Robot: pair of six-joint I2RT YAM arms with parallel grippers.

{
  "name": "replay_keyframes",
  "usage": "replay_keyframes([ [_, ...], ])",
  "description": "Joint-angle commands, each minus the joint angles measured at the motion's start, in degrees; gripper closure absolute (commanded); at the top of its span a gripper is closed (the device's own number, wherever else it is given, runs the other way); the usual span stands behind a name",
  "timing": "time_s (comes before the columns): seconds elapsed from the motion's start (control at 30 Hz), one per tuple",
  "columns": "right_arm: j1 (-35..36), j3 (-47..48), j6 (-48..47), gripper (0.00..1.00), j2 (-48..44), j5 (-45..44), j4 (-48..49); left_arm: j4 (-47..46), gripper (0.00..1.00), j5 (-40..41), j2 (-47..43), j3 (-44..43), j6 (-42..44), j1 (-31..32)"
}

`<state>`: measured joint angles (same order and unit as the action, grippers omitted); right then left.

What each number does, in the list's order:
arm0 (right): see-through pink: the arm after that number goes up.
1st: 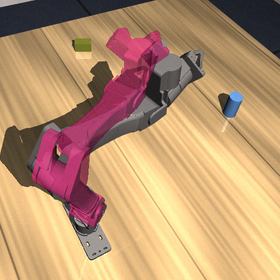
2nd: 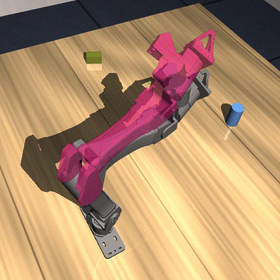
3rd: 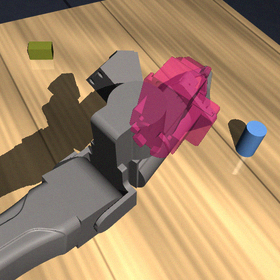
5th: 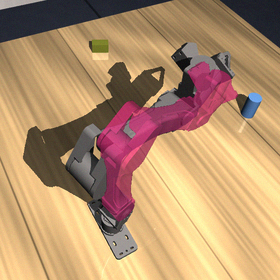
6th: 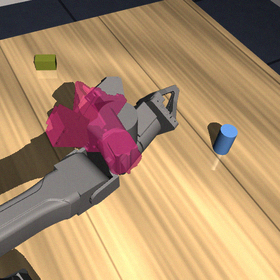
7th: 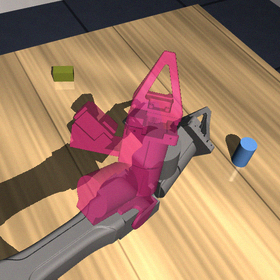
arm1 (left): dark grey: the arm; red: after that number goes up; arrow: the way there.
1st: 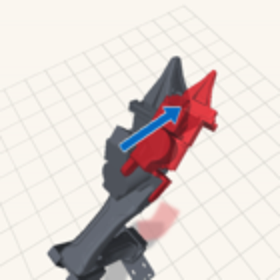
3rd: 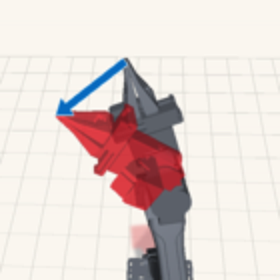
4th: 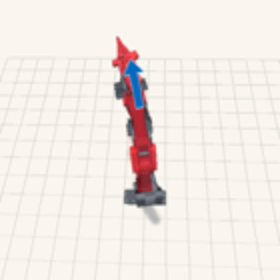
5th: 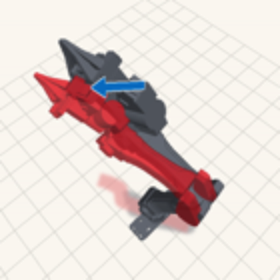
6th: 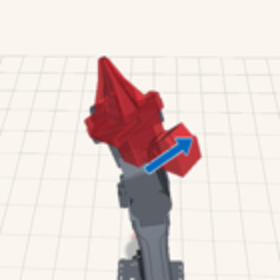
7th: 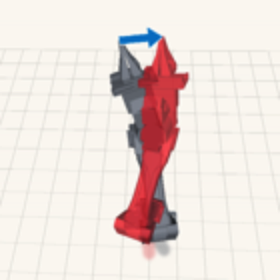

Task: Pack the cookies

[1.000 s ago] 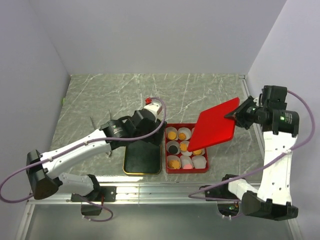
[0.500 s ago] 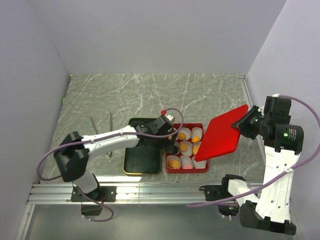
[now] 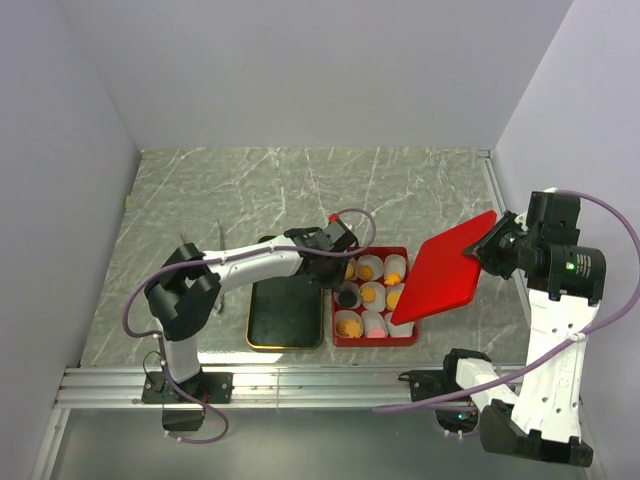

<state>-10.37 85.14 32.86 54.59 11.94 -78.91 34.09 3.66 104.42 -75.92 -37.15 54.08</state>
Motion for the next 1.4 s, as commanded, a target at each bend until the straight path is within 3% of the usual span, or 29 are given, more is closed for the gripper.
replay_keyframes([
  [0.0,0.4,3.3,-0.7,1.0,1.1,-0.4,-0.3,0.5,0.61,-1.5,0.7,-1.2,-0.8,-1.9],
  [0.1,0.4,4.4,-0.6,1.0,2.4,-0.4,-0.1,0.7,0.72,-1.6,0.8,-1.0,-0.6,-3.1],
  [0.27,0.4,4.7,-0.3,1.0,3.8,0.4,0.8,2.0,0.99,-0.4,1.8,-1.2,0.1,-5.8],
  [0.57,0.8,6.5,0.0,1.0,7.4,1.9,2.1,3.4,0.99,1.6,-0.7,1.8,2.3,-17.2],
  [0.93,0.9,9.0,0.0,1.0,11.3,4.9,3.4,6.3,0.99,5.8,0.7,-2.6,10.0,-28.4],
  [1.13,1.4,9.1,-0.3,1.0,12.8,10.6,6.2,6.3,0.99,3.1,0.5,-4.6,11.5,-27.1],
  [1.37,5.8,8.3,-1.5,1.0,16.2,22.7,11.6,6.3,0.99,-0.3,1.7,-5.6,6.7,-23.0],
])
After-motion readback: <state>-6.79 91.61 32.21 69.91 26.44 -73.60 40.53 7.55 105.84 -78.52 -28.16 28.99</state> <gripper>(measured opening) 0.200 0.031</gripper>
